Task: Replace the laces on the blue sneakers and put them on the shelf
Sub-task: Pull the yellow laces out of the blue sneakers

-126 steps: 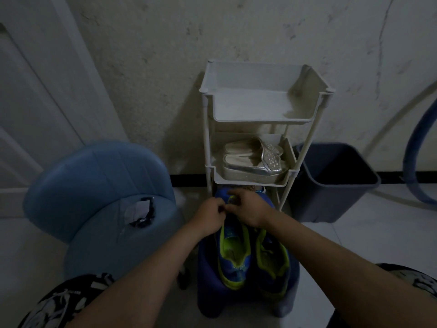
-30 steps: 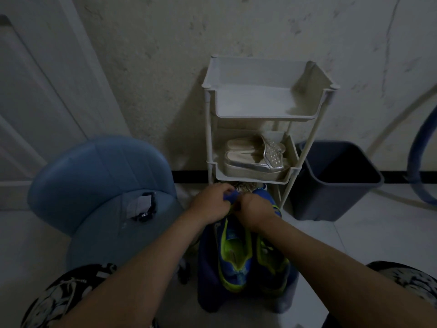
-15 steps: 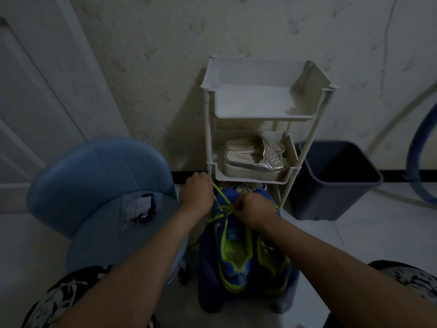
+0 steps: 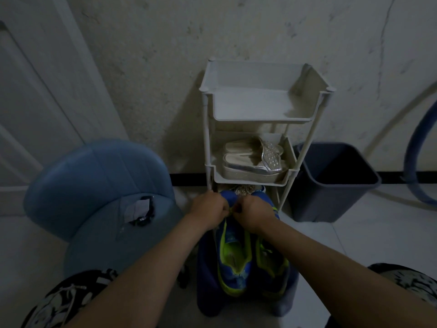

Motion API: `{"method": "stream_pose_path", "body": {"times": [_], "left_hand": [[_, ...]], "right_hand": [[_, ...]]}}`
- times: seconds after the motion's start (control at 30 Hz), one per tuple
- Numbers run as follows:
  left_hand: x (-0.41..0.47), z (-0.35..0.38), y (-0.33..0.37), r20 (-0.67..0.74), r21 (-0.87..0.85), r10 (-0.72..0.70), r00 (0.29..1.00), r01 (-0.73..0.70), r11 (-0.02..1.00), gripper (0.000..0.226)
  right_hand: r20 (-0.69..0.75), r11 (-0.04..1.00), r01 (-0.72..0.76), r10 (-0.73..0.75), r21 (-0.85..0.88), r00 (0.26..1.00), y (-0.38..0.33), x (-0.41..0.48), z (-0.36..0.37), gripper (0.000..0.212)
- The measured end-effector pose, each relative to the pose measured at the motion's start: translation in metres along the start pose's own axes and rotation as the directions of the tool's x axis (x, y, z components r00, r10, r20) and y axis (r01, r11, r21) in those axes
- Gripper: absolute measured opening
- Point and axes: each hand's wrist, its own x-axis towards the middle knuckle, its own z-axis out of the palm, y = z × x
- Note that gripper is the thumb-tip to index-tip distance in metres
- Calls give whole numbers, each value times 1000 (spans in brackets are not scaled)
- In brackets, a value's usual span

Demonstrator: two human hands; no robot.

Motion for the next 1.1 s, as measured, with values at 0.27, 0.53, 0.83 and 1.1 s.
{"method": "stream_pose_path", "body": {"times": [0.27,0.53,0.83,1.1], "left_hand": [[4,-22,-15,-298,-343,-462,836,358,868,25],[1,1,-12,-179,-152,-12,984,-15,988,41],[1,-2,-3,-63,-115,-62,996,55,992,15],[-1,-20,-16,-332,-305,-479,813,388,870,18]], "right_hand": [[46,999,-21,20,27,999,1,1,-3,15],[33,1000,-13,13,9,999,-1,1,0,14],[29,1000,-4,3,30,1000,1,0,-1,13],[27,1000,-15,14,16,1000,0,0,-2,14]]}}
